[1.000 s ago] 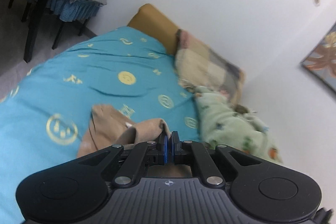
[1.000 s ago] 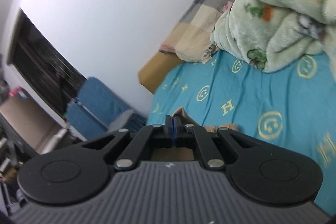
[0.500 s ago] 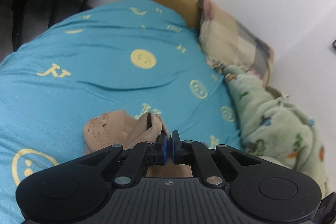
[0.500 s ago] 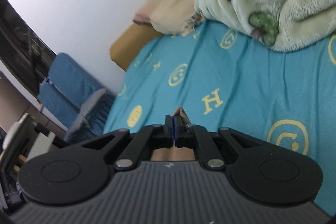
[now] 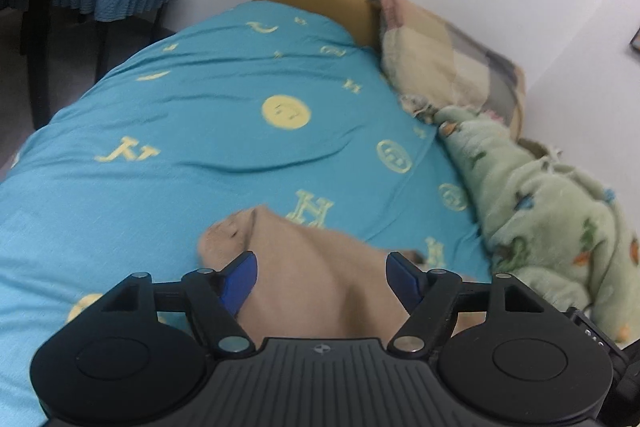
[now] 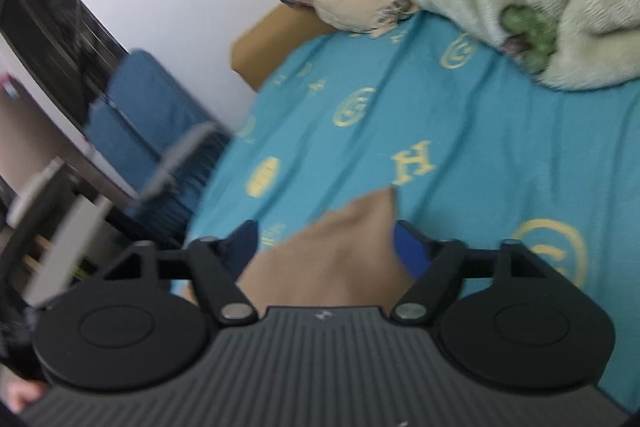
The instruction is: Fold clothes
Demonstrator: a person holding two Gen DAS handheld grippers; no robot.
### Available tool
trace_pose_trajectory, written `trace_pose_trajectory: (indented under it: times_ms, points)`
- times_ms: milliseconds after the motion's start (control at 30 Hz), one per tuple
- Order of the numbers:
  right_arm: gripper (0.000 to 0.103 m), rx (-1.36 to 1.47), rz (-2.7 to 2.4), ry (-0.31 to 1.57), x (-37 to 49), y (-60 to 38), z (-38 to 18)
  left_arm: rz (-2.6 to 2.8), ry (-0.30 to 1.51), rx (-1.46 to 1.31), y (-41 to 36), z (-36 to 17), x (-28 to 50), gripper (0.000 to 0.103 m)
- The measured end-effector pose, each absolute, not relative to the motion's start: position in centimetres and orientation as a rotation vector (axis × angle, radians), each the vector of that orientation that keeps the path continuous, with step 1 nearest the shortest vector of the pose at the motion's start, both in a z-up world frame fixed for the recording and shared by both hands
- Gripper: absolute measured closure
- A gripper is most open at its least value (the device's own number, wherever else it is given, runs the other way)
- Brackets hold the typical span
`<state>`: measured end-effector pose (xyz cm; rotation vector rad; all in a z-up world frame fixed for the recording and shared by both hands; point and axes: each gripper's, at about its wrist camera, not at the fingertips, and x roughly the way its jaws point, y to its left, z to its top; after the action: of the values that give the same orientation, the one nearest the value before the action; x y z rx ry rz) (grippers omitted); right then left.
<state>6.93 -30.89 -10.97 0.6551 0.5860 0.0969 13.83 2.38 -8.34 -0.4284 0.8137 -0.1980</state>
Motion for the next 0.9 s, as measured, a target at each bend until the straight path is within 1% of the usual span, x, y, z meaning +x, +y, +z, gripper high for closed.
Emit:
trace_pose_trajectory:
  times_ms: [33, 100, 133, 167, 200, 233, 267, 300, 500, 567, 633, 700, 733, 767, 800, 833, 867, 900]
  points:
    - [0.039, 0.633, 0.079, 0.6, 6.9, -30.8, -11.3, -0.175, 0.822, -0.418, 2.3, -8.7, 13.8, 0.032]
    - [0.057, 0.622, 0.057, 0.639, 7.1, -30.8, -12.4, -0.153, 0.834, -0.412, 2.4, -9.4, 13.9, 0.034]
    - [0.061, 0.618, 0.055, 0.658, 7.2, -30.6, -12.9, -0.143, 0.835, -0.406, 2.5, -9.7, 13.9, 0.038]
    - [0.07, 0.608, 0.059, 0.673, 7.3, -30.4, -13.3, -0.131, 0.834, -0.399, 2.5, -10.0, 13.9, 0.044]
    - [0.084, 0.596, 0.062, 0.672, 7.3, -30.1, -13.5, -0.119, 0.833, -0.391, 2.6, -10.3, 14.0, 0.059]
    - [0.091, 0.581, 0.064, 0.657, 7.2, -29.9, -13.4, -0.104, 0.824, -0.389, 2.7, -10.4, 13.9, 0.079]
    - [0.094, 0.565, 0.065, 0.64, 7.2, -29.6, -13.2, -0.088, 0.81, -0.389, 2.9, -10.4, 13.7, 0.092]
    - [0.095, 0.55, 0.066, 0.624, 7.1, -29.3, -13.1, -0.08, 0.794, -0.397, 3.1, -10.3, 13.5, 0.096]
    - [0.096, 0.438, 0.099, 0.464, 6.5, -27.7, -10.0, -0.098, 0.654, -0.382, 2.9, -7.1, 12.2, 0.096]
    - [0.096, 0.424, 0.097, 0.444, 7.5, -27.5, -10.0, -0.086, 0.645, -0.372, 2.8, -7.3, 13.0, 0.096]
    - [0.096, 0.426, 0.082, 0.467, 9.1, -27.7, -10.9, -0.077, 0.679, -0.368, 2.9, -8.2, 14.0, 0.096]
    - [0.093, 0.442, 0.059, 0.528, 10.3, -28.0, -12.2, -0.069, 0.722, -0.363, 2.9, -9.2, 15.0, 0.095]
    - [0.093, 0.456, 0.052, 0.561, 10.7, -28.3, -12.9, -0.065, 0.743, -0.361, 2.9, -9.7, 15.5, 0.091]
    - [0.09, 0.465, 0.047, 0.575, 10.7, -28.4, -13.0, -0.06, 0.76, -0.369, 3.0, -9.9, 15.8, 0.089]
    - [0.08, 0.473, 0.042, 0.588, 10.7, -28.6, -13.2, -0.065, 0.777, -0.38, 3.1, -9.8, 15.8, 0.077]
    - [0.071, 0.482, 0.038, 0.6, 10.7, -28.7, -13.3, -0.077, 0.793, -0.382, 3.0, -9.6, 15.9, 0.062]
    - [0.047, 0.468, 0.039, 0.577, 10.4, -28.5, -12.9, -0.092, 0.806, -0.378, 2.9, -9.3, 15.9, 0.058]
    - [0.027, 0.452, 0.041, 0.551, 10.1, -28.3, -12.5, -0.104, 0.8, -0.368, 2.8, -8.9, 15.6, 0.053]
